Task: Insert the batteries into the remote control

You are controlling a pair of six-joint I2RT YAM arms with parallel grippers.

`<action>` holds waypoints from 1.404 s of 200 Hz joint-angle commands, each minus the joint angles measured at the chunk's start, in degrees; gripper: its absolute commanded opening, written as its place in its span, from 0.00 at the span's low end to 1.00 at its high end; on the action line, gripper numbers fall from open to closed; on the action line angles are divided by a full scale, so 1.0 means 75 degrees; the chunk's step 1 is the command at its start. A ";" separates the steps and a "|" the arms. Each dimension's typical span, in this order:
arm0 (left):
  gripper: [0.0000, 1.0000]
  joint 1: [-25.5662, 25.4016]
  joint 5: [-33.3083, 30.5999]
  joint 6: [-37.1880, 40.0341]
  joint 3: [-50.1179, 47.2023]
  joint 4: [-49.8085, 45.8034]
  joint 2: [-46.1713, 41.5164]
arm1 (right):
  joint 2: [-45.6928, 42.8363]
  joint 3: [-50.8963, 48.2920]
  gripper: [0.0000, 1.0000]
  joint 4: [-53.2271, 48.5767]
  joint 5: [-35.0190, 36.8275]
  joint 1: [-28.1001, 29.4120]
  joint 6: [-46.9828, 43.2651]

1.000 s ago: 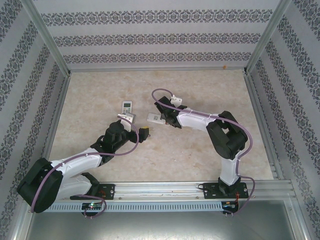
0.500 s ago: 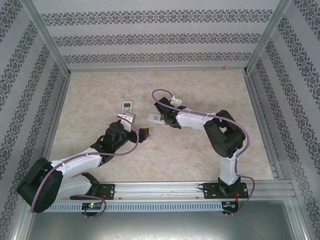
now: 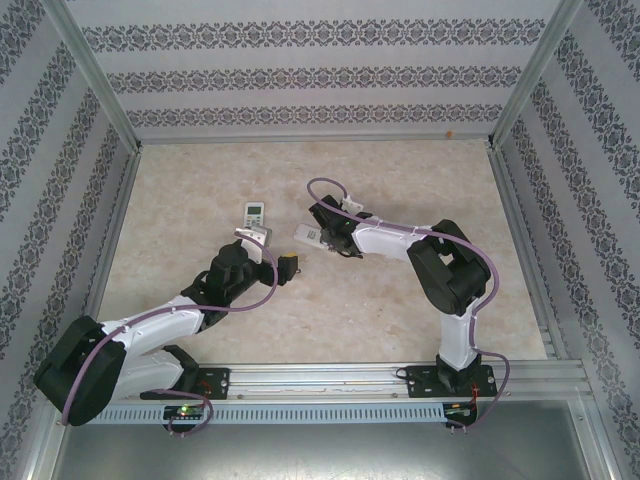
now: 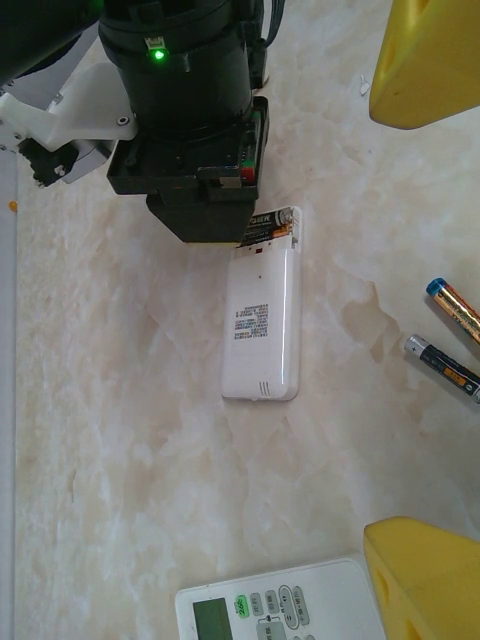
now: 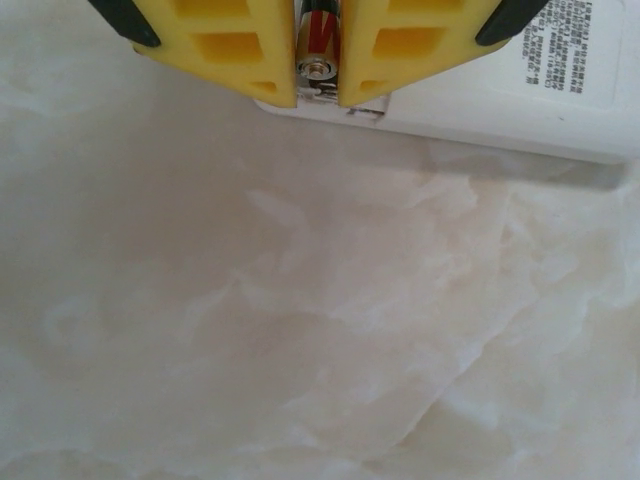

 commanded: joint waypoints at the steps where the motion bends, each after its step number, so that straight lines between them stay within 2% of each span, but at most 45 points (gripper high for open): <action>1: 1.00 0.0103 -0.0052 -0.0014 -0.0083 0.0138 0.0027 | -0.0133 -0.0132 0.18 -0.0241 -0.0029 -0.0076 0.0286; 93: 1.00 0.0106 -0.0005 -0.0038 -0.0071 0.0150 0.0060 | -0.0304 -0.0394 0.21 -0.0025 0.0267 -0.0081 0.0293; 151: 1.00 0.0115 -0.0021 -0.0045 0.0128 -0.0023 0.0279 | -0.0582 -0.0229 0.11 -0.0106 0.0437 -0.0132 0.0076; 160: 1.00 0.0174 -0.0030 -0.0150 0.0604 -0.0555 0.0592 | -0.0761 -0.0363 0.11 -0.0038 0.0468 -0.0131 0.0052; 183: 1.00 0.0451 0.0282 -0.0869 0.2884 -0.3296 0.1904 | -0.1325 -0.0846 0.09 0.0208 0.0479 -0.0160 -0.0024; 198: 0.99 0.0589 0.0495 -0.1295 0.3963 -0.3922 0.2861 | -0.1772 -0.1278 0.08 0.0396 0.0493 -0.0189 -0.0017; 214: 0.95 0.0804 0.0450 -0.1707 0.5142 -0.4713 0.4030 | -0.2296 -0.1771 0.07 0.0512 0.0447 -0.0240 0.0036; 234: 0.88 0.0956 0.0460 -0.1753 0.6807 -0.5979 0.5483 | -0.2861 -0.2244 0.07 0.0654 0.0217 -0.0306 -0.0166; 252: 0.83 0.0957 0.0542 -0.1860 0.7558 -0.6353 0.6268 | -0.3090 -0.2348 0.08 0.0527 -0.0124 -0.0369 -0.0368; 281: 0.83 0.0968 0.0405 -0.2135 0.7823 -0.6325 0.6768 | -0.3095 -0.2427 0.08 0.0737 -0.0585 -0.0448 -0.0424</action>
